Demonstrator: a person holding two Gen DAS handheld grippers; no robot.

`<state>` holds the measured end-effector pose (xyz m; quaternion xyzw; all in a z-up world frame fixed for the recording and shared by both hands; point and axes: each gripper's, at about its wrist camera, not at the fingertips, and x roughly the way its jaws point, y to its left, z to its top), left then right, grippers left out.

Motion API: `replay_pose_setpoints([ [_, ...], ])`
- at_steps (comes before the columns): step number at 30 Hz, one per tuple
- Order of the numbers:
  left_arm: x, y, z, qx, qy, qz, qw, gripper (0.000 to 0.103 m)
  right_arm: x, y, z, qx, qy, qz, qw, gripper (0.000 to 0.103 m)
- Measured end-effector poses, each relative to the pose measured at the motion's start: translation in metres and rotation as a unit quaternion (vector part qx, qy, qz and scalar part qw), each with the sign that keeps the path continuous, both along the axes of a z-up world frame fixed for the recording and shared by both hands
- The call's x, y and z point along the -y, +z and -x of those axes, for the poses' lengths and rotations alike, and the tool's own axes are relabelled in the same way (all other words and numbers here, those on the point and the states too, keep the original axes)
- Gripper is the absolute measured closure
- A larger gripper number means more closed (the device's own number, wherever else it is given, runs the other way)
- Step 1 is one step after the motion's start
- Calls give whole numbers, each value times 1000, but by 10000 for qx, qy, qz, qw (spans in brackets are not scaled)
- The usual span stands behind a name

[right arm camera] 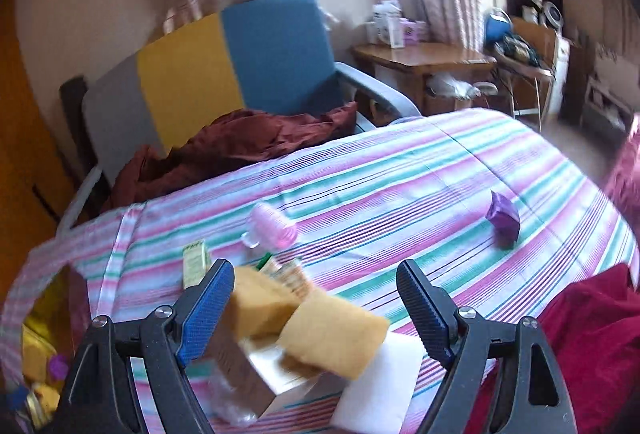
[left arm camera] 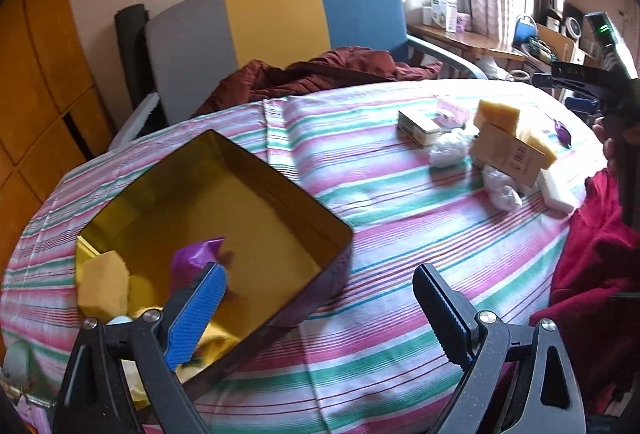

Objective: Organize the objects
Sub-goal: 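Grasp the white product box with the left gripper while the right grasps another yellow sponge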

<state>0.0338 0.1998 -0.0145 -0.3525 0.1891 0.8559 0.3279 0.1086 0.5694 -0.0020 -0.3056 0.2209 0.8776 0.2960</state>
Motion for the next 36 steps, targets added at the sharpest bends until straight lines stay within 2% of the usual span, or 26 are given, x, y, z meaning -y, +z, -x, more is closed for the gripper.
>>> replay_pose_setpoints([
  [5,-29,-5,4,323,-251,-31,9992,8,-16,-19,-2,-137,-44,630,9979,18],
  [9,-62,-6,4,429,-552,-54,9975,8,-24,-24,-7,-219,-146,861,9959,18],
  [13,-102,-6,-5,413,-1105,-14,9930,6,-31,-27,-12,-236,-273,1011,9942,18],
  [19,-159,-3,-25,469,-1934,-123,9799,0,-37,-32,-15,-293,-319,1246,9913,18],
  [21,-177,-4,-32,291,-2240,-19,9742,0,-38,-33,-15,-309,-299,1302,9905,18],
  [26,-215,-12,-36,174,-2857,215,9579,0,-40,-38,-12,-215,-235,1450,9889,18],
  [29,-231,-20,-31,84,-3006,326,9532,0,-42,-42,-10,-169,-202,1542,9877,18],
  [36,-253,-27,-20,294,-3283,270,9437,0,-44,-46,-6,-40,-150,1600,9870,18],
])
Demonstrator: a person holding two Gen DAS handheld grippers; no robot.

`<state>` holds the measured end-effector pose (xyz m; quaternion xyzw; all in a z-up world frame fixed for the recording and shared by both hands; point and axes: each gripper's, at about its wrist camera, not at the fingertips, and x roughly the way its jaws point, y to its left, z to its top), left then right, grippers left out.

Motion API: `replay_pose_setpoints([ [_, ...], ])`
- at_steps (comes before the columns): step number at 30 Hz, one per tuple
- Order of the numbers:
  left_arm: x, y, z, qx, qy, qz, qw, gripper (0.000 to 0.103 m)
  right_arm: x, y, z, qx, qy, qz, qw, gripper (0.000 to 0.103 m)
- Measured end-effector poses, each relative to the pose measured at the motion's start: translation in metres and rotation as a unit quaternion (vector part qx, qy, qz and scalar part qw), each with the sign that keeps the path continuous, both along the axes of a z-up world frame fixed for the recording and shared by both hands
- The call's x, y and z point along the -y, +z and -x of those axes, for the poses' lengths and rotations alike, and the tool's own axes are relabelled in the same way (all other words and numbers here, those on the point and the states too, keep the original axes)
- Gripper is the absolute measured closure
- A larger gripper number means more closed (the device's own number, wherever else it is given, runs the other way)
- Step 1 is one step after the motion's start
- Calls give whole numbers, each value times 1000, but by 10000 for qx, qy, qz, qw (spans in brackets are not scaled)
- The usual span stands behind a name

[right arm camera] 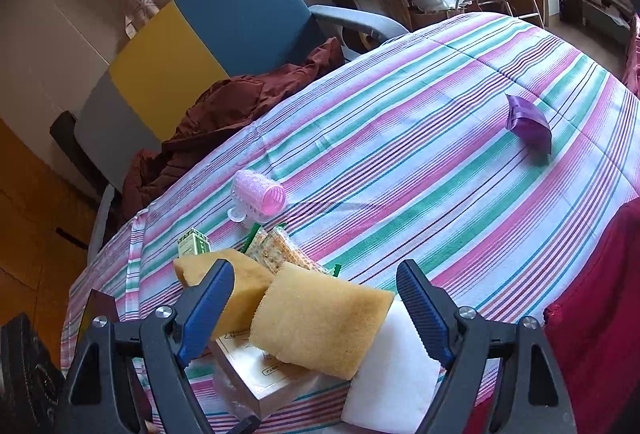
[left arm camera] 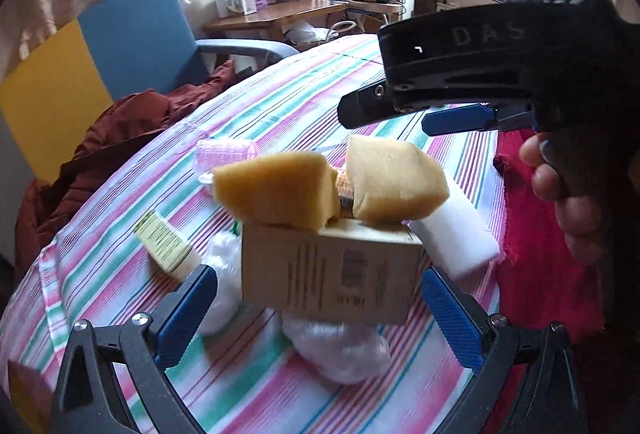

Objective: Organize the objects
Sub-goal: 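Grasp the white product box with the left gripper while the right grasps another yellow sponge, then place the box in the tray with the left gripper while the right drops the sponge there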

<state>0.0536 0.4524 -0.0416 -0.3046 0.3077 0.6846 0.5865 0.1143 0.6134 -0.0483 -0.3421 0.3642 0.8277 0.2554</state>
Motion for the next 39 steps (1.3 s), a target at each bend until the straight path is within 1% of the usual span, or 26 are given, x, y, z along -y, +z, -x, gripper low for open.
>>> replay_pose_setpoints([
  [5,-13,-8,1,13,-192,-6,9998,0,-1,-1,0,18,4,16,10000,18],
  [8,-17,-16,10,382,-116,3,9992,3,-1,-2,2,89,57,-6,9999,18],
  [9,-16,-15,10,417,-63,-53,9991,4,-1,-3,4,116,81,-7,9999,18],
  [11,-10,-11,9,534,0,-155,9985,4,1,-5,8,229,178,-27,9996,18],
  [14,7,0,4,504,133,-320,9981,4,7,-14,19,627,451,-49,9970,18],
  [15,14,3,3,518,168,-357,9979,4,9,-16,21,680,532,-56,9962,20],
  [16,21,8,1,527,214,-403,9976,4,13,-16,23,730,615,-114,9954,24],
  [17,29,11,0,495,274,-428,9975,4,15,-16,25,775,662,-188,9946,33],
  [18,35,14,0,466,340,-447,9973,4,16,-17,24,804,667,-214,9943,34],
  [19,43,17,0,473,437,-477,9968,4,16,-17,24,813,661,-213,9943,37],
  [22,71,24,4,670,781,-576,9930,4,14,-14,18,700,606,-192,9955,40],
  [26,109,34,10,919,1174,-787,9857,4,15,-2,12,390,580,-306,9971,40],
  [30,139,42,14,962,1510,-938,9794,4,23,12,11,70,724,-485,9962,40],
  [34,168,46,21,1173,1791,-1035,9713,4,41,27,16,-236,1043,-823,9909,40],
  [37,188,47,26,1123,2063,-1094,9658,4,61,34,23,-313,1410,-1108,9833,40],
  [39,204,48,30,1053,2265,-1109,9619,4,70,35,25,-312,1586,-1196,9796,40],
])
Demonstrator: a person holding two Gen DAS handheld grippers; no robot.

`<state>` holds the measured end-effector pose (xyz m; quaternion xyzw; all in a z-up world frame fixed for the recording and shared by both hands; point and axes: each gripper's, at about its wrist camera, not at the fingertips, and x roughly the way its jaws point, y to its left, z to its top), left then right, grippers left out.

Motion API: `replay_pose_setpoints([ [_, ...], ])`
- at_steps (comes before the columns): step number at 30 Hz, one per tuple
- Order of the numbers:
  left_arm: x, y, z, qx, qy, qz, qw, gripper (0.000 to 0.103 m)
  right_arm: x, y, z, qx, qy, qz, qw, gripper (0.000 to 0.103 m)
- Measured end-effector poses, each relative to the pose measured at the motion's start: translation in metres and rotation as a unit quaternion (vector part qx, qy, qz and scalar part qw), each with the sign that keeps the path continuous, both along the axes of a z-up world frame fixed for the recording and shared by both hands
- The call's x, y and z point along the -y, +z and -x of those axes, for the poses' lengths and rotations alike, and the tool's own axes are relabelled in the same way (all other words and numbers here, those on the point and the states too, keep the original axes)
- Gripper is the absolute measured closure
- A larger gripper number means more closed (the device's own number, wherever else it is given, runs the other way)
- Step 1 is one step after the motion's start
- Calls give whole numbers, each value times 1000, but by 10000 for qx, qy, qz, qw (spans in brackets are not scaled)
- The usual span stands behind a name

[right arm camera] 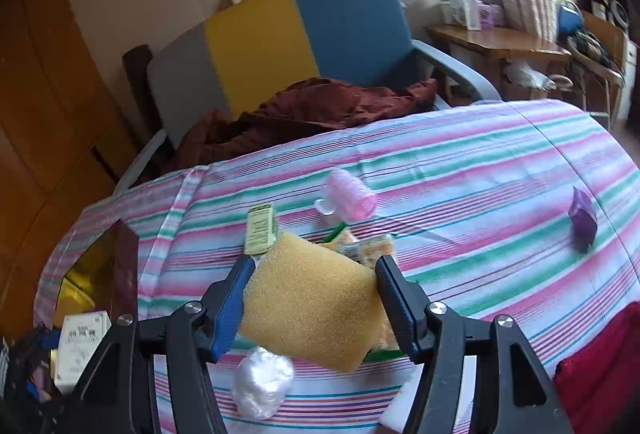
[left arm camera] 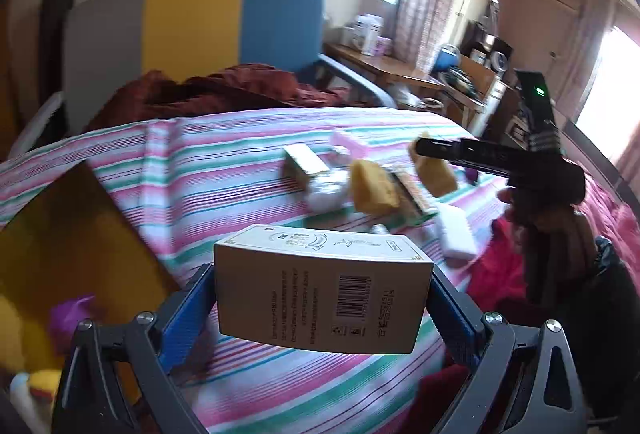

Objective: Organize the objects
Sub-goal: 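Place the box in the tray with the left gripper while the right drops the sponge there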

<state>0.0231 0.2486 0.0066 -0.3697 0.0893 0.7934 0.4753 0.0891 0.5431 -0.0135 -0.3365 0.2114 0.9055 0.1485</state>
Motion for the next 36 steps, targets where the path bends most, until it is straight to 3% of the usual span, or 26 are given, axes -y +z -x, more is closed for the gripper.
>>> replay_pose_setpoints([
  [6,53,5,29,-47,817,-26,9966,3,42,1,11,218,599,-178,9978,40],
  [14,118,3,96,87,2027,78,9792,3,143,4,43,235,1714,-59,9849,40],
  [24,141,-4,165,419,2578,186,9651,3,261,1,93,303,2937,-110,9553,40],
  [28,137,-3,182,285,2782,286,9597,3,293,-8,108,410,3289,-2,9435,39],
  [32,143,0,195,275,2984,298,9536,0,327,-29,118,640,3709,162,9263,33],
  [34,150,1,197,321,3038,210,9520,0,338,-38,121,769,3783,219,9222,17],
  [36,158,1,197,413,3028,60,9521,0,342,-45,123,838,3808,272,9204,15],
])
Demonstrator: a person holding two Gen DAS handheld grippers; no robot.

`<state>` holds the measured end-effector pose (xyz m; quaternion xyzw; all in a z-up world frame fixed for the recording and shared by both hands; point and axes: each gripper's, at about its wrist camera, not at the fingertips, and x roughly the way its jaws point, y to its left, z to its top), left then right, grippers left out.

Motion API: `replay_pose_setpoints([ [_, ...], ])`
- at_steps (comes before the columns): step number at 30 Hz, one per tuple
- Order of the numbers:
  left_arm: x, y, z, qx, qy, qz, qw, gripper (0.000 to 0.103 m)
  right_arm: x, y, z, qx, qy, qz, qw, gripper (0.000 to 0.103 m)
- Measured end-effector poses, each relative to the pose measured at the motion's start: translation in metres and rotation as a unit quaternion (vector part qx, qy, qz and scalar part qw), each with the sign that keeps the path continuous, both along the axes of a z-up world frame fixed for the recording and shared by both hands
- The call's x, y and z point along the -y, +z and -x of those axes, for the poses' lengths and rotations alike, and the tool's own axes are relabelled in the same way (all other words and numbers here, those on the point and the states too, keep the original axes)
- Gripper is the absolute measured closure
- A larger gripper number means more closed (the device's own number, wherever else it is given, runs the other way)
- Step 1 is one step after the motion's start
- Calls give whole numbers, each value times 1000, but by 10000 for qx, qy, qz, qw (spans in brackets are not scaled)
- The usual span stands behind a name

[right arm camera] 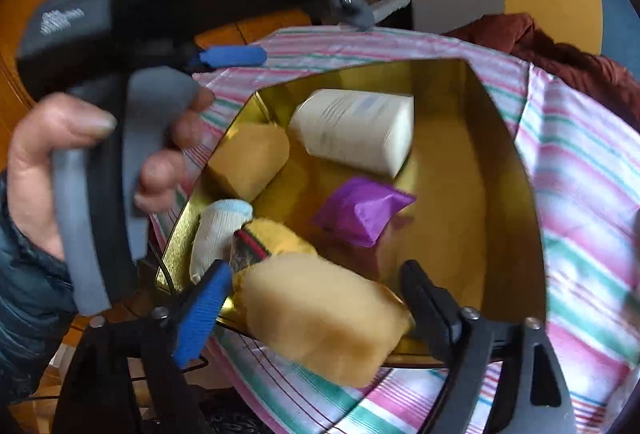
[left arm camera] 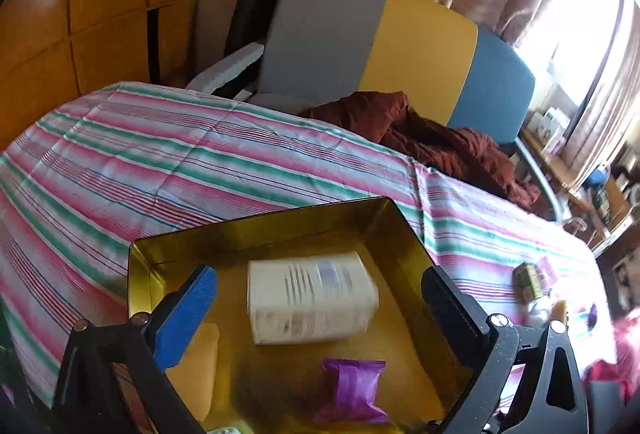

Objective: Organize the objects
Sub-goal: 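Place the box in the tray with the left gripper while the right drops the sponge there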

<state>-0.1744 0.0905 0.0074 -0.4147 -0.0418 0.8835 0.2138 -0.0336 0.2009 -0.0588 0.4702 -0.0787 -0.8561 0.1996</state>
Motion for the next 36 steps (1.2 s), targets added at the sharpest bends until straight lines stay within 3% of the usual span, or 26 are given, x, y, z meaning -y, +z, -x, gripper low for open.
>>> replay_pose_setpoints([
  [5,25,-1,-9,126,355,-270,9989,0,-8,2,-6,8,-114,51,9999,15],
  [9,40,-2,-31,9,590,-260,9979,0,-13,7,-16,-63,-249,73,9996,15],
  [18,41,-12,-92,-453,517,518,9963,0,-24,16,-24,-164,-505,46,9986,15],
  [24,32,-16,-116,-624,406,807,9940,0,-27,19,-33,-238,-667,-120,9974,15],
  [29,26,-17,-127,-682,306,855,9935,0,-29,22,-38,-393,-885,-329,9948,14],
  [36,24,-15,-140,-879,334,922,9913,0,-38,28,-43,-720,-1330,-602,9867,1],
])
